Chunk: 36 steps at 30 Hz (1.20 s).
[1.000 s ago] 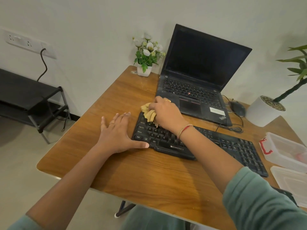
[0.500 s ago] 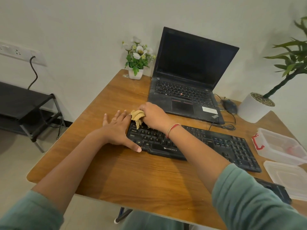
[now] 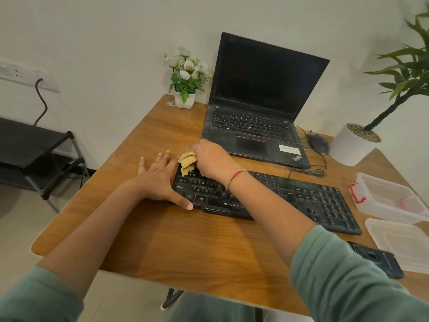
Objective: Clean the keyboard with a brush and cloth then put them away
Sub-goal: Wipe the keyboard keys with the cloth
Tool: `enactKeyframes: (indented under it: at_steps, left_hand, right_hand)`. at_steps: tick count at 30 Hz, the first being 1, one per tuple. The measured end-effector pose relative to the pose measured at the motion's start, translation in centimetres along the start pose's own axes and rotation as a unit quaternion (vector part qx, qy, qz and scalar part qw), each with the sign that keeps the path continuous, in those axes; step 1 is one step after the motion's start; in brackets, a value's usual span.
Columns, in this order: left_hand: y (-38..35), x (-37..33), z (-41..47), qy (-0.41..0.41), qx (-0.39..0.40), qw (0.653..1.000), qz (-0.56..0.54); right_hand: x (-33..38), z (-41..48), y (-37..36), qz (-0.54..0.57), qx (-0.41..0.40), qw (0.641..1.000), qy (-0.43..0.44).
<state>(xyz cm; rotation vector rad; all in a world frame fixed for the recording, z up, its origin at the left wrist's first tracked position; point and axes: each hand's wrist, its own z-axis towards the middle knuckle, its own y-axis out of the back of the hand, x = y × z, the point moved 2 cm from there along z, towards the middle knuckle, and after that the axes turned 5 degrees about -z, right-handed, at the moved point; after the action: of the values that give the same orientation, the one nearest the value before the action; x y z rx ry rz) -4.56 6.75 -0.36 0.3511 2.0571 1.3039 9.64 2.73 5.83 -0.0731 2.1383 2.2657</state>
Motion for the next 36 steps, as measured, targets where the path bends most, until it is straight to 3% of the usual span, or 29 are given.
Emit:
enactKeyframes:
  at_steps: [11, 24, 29, 36]
  left_hand:
    - [-0.1, 0.2, 0.1, -0.016, -0.01, 0.999, -0.029]
    - [0.0, 0.2, 0.2, -0.019, -0.01, 0.999, -0.027]
    - [-0.2, 0.3, 0.2, -0.022, -0.014, 0.999, -0.026]
    - [-0.3, 0.1, 0.1, -0.027, -0.025, 0.999, -0.018]
  right_hand:
    - [-6.2, -3.9, 0.5, -0.005, 0.038, 0.999, -0.03]
    - [-17.8, -13.5, 0.9, -0.057, 0.079, 0.973, -0.209]
    - [-15.6, -12.2, 0.1, -0.024, 0.038, 0.97, -0.239]
    - [-5.8, -5.6, -1.2, 0.046, -0.024, 0.988, -0.146]
